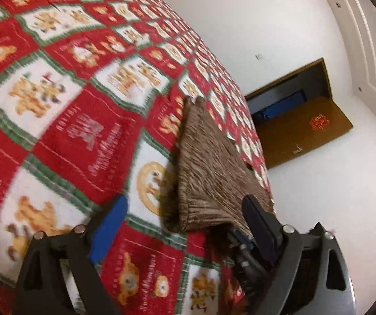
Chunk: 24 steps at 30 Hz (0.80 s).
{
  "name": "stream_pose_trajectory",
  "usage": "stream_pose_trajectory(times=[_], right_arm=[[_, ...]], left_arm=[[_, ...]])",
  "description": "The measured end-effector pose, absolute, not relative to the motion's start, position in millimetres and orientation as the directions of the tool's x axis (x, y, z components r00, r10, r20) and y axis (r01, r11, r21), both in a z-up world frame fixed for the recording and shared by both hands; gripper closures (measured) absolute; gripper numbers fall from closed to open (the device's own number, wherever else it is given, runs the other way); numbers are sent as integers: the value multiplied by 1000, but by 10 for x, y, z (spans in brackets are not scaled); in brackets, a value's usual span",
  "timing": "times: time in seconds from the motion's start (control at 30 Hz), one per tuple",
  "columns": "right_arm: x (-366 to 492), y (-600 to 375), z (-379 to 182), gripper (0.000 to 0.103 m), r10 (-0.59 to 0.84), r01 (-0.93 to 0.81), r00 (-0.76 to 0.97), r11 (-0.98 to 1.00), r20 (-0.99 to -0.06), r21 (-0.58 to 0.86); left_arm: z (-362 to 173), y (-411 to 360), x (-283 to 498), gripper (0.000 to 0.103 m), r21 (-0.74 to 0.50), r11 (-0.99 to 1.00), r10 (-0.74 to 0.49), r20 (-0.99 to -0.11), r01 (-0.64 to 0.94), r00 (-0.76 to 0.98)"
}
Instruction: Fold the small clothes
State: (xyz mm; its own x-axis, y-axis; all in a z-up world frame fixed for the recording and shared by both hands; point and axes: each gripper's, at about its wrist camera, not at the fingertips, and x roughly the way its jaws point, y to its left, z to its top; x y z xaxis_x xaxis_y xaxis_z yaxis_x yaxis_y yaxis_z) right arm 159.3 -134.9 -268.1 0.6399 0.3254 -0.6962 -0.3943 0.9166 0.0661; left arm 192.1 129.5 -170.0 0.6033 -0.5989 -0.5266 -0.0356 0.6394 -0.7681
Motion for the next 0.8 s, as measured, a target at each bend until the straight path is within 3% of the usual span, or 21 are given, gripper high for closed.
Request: stream_pose_trajectory(times=[0.13,0.2,0.33,0.53,0.73,0.8], right_arm=[[1537,-1579,-2667,95,431,-342,620,900,-655,268],[1508,-1628,-2711,95,480,-330,599,877,-642,348],[1499,-1639,-2658,96,504,-320,609,863,-612,391],[1536,-1733,-2426,97,548,-331,628,831,-552,448],[1568,-1751,-2372,98,550,-334,635,828,-542,450],[1547,-1771,-2366,98,536,-328,644,838,-545,437]], left_arm=[[-1737,960,2044,8,-820,571,-704,-478,20,525],[-1738,813,2073,1,-820,571,-714,-474,37,515],[-1700,695,2035,0,-805,592,-698,-485,44,527],[-1829,778,1784,0,-951,307,-827,-285,-34,486],[-1805,676,1806,0,-961,277,-818,-239,-5,523],[-1802,696,1940,0,-946,324,-772,-279,-24,571]])
